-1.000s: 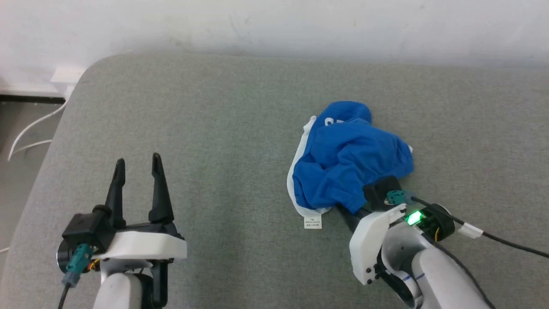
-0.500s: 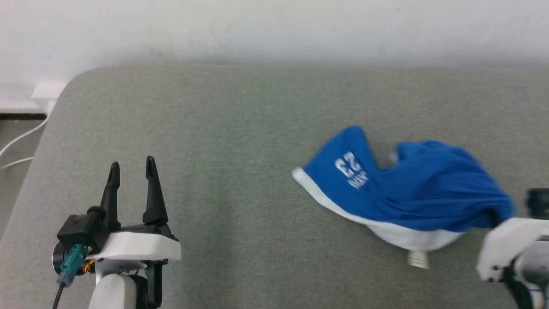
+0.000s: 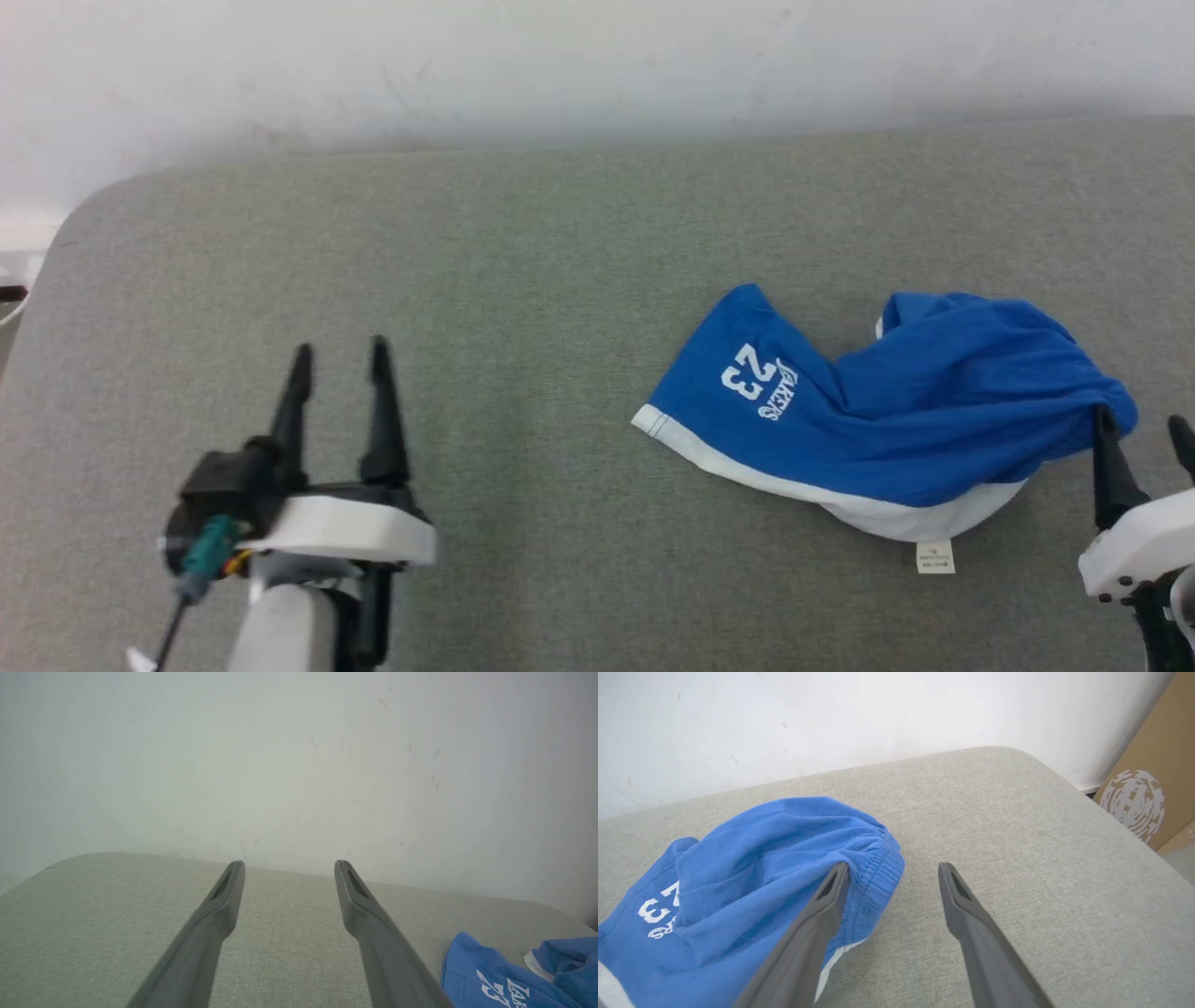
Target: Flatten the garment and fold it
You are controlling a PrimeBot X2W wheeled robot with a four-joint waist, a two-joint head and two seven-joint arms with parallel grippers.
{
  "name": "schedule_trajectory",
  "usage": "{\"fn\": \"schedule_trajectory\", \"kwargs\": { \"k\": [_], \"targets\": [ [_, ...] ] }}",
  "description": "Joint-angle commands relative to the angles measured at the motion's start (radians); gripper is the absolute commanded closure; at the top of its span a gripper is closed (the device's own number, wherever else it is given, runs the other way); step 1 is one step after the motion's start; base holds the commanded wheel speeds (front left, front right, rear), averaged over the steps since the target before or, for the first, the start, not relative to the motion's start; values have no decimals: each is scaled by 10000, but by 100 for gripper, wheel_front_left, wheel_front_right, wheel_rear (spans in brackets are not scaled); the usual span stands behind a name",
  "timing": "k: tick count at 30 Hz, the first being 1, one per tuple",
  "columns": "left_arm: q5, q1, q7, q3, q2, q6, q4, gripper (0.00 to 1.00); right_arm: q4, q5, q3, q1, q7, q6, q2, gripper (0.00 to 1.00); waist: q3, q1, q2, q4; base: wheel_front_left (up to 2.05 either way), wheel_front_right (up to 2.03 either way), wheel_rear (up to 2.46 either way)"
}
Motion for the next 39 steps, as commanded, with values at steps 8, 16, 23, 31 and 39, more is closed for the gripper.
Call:
{"fn": "schedule_trajectory", "kwargs": {
  "k": [8,16,23,31,39],
  "targets": [
    [-110,-978,187,-2292,-18,-374,1087,0,-684,-284,438,396,-1263,-19,21,0,172,0,-1,-742,0,0,0],
    [-473,-2375,2367,-3926,-18,139,2976,0,-725,-184,1606,454,-1389,-19,21,0,411,0,-1,-1602,0,0,0],
    [-122,-3125,4700,-4204,174,996,4310,0,-632,37,2411,405,-1375,-19,22,0,622,0,-1,-2051,0,0,0],
    [-348,-2804,6607,-4394,440,957,4290,100,-659,72,2574,424,-1298,-19,22,0,587,0,-1,-2074,0,0,0],
    [-848,-2082,5485,-3481,790,1530,3207,100,-914,45,2873,417,-1018,-19,22,0,451,0,-1,-1524,0,0,0]
  ]
}}
